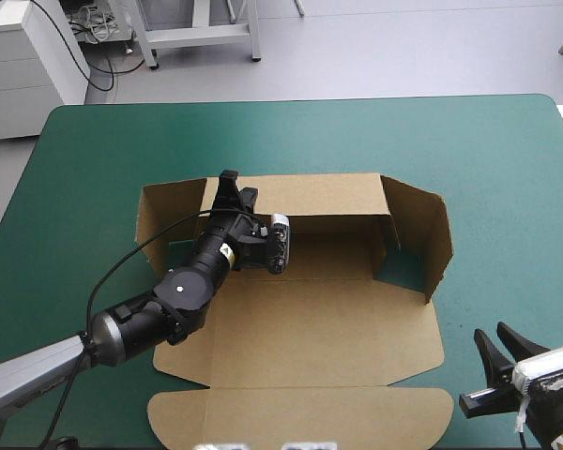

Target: Fold the box

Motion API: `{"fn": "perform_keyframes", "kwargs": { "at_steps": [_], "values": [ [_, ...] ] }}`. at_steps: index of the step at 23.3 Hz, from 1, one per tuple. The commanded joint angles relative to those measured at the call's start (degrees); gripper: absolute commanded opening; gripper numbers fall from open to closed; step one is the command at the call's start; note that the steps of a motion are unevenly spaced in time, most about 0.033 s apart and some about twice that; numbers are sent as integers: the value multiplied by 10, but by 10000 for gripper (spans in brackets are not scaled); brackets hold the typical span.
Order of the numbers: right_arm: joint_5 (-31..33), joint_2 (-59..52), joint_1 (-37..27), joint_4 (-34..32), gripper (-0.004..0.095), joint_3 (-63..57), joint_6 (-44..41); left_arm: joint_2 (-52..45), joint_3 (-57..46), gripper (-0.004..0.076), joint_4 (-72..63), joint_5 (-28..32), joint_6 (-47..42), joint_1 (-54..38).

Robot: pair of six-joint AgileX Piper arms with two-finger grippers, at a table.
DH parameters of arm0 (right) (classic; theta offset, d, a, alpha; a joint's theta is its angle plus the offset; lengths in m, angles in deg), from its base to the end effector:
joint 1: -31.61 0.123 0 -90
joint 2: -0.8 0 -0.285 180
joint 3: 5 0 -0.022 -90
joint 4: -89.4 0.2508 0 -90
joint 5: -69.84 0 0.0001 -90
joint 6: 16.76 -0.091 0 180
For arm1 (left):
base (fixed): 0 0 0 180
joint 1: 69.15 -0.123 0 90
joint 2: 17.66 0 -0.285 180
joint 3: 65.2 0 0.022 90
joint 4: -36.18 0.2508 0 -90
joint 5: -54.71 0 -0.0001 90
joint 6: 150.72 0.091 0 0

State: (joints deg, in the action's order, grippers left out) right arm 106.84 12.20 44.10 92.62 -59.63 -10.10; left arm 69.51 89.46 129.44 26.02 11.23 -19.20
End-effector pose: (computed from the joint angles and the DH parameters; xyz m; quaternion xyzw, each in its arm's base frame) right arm 0.0281 0.0094 0.2808 -0.1232 0.7727 0.0588 0.6199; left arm 0.2269 -0.2021 0.3037 0.6449 0.4893 0.3209 0.4916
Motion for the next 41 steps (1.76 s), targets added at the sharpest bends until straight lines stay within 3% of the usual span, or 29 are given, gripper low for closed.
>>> {"fn": "perform_keyframes", "kwargs": {
  "at_steps": [1,3,6,9,16,22,28,33,36,41],
  "values": [
    [-38,7,-2,1,724,14,6,-15,17,-8,20,-8,-8,2],
    [-37,7,-2,1,823,14,6,-15,17,-8,20,-8,-8,2],
    [-15,11,-2,-1,820,30,-9,-15,17,-8,20,-8,-8,2],
    [29,60,-2,-26,821,98,-86,-15,17,-8,29,-8,-8,2],
    [124,347,-2,-56,822,353,-123,-15,17,-8,44,-10,-6,2],
    [253,573,-2,-101,820,546,-122,-15,17,-8,38,-27,-6,2],
    [299,729,-2,-109,819,698,-106,-15,17,-8,38,-29,-6,2],
    [300,833,-9,-102,817,799,-106,-15,17,-8,38,-32,-6,2],
    [300,874,-42,-56,817,816,-103,-15,17,-8,38,-32,-6,2],
    [300,927,-125,124,817,816,-67,-15,17,-8,34,-35,-8,2]
  ]
}}
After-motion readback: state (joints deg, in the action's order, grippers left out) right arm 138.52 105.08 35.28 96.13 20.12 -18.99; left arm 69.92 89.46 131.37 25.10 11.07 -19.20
